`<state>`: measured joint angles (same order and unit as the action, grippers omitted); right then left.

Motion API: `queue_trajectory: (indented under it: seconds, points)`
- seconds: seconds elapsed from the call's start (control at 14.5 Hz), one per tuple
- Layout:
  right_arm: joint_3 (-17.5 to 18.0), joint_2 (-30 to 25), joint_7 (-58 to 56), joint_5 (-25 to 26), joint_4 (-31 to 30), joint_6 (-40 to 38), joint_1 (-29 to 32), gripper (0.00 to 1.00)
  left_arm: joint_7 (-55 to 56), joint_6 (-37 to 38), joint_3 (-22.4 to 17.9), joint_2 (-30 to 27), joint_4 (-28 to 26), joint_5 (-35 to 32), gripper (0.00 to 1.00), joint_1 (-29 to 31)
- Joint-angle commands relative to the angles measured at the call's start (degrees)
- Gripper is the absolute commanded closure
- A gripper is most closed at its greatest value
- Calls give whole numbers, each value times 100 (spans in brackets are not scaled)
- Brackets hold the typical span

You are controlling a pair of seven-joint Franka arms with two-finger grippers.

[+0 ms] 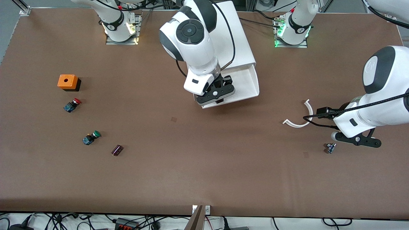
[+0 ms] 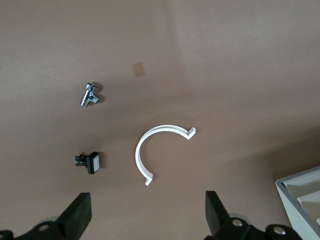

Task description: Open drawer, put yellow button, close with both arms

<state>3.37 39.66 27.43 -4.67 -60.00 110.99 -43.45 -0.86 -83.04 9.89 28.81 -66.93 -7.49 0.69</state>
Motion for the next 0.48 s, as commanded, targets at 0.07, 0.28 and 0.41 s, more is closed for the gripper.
queue_trajectory:
  seconds: [0.07,0.28,0.41]
  points:
    - [-74,217,413,133,252,-50,-260,100,139,25,22,37,57,204,0,10]
    - [-65,235,491,335,243,-330,-401,100,139,25,22,37,31,195,0,10]
    - [-65,270,527,335,243,-437,-454,100,139,25,22,37,31,204,0,10]
